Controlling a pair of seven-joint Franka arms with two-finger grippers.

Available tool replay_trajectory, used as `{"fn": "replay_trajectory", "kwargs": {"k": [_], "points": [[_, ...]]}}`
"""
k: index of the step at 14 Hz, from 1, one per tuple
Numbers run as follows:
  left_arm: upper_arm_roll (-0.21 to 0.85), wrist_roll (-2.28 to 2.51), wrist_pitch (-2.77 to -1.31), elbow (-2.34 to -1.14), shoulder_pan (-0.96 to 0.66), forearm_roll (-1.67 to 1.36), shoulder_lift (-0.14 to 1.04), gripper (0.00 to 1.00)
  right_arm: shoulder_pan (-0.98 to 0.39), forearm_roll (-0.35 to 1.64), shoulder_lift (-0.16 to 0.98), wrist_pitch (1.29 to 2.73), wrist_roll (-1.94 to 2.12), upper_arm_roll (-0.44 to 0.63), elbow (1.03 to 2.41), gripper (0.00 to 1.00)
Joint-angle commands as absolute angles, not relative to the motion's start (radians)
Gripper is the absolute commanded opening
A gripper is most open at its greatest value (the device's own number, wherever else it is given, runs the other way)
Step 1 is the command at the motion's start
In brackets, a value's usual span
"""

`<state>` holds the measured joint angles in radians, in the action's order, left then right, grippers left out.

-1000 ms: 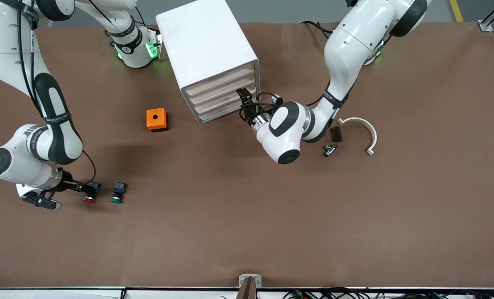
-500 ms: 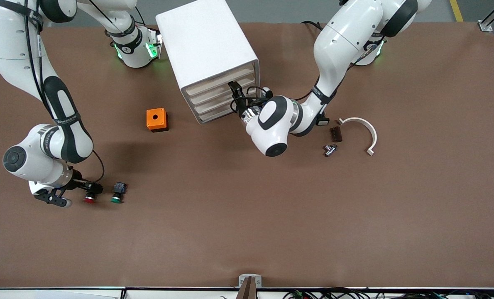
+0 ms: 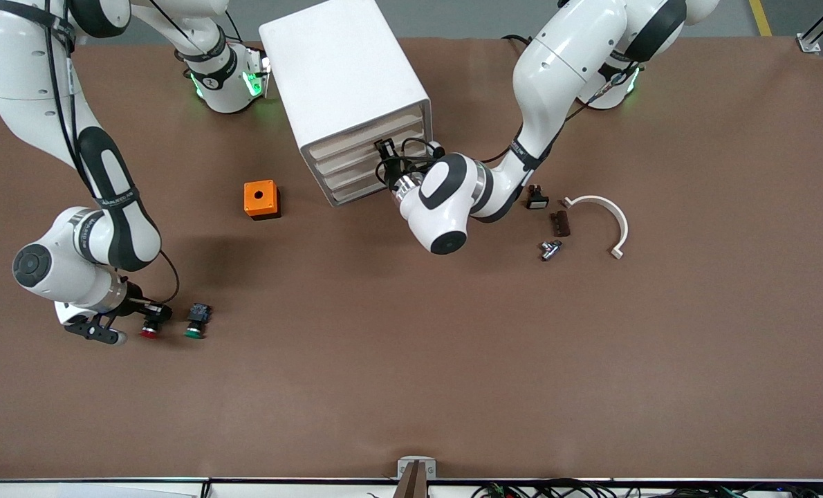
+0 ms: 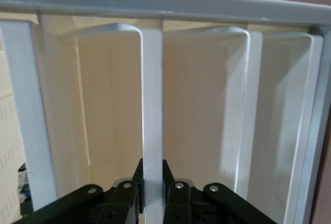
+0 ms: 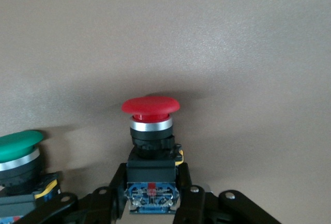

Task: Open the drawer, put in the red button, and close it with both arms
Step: 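Pull the drawer open with the left gripper while the right gripper carries the button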

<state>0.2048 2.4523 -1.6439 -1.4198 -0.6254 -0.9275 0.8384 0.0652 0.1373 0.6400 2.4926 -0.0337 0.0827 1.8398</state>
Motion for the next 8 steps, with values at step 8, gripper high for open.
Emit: {"fn": "replay_trajectory", "kwargs": {"k": [8], "points": [[0.019, 2.261, -1.643, -1.307, -0.554, -0.907, 0.844, 0.10, -0.015, 0.153, 0.363, 2.087, -0.285, 0.086, 1.838, 0.00]]}}
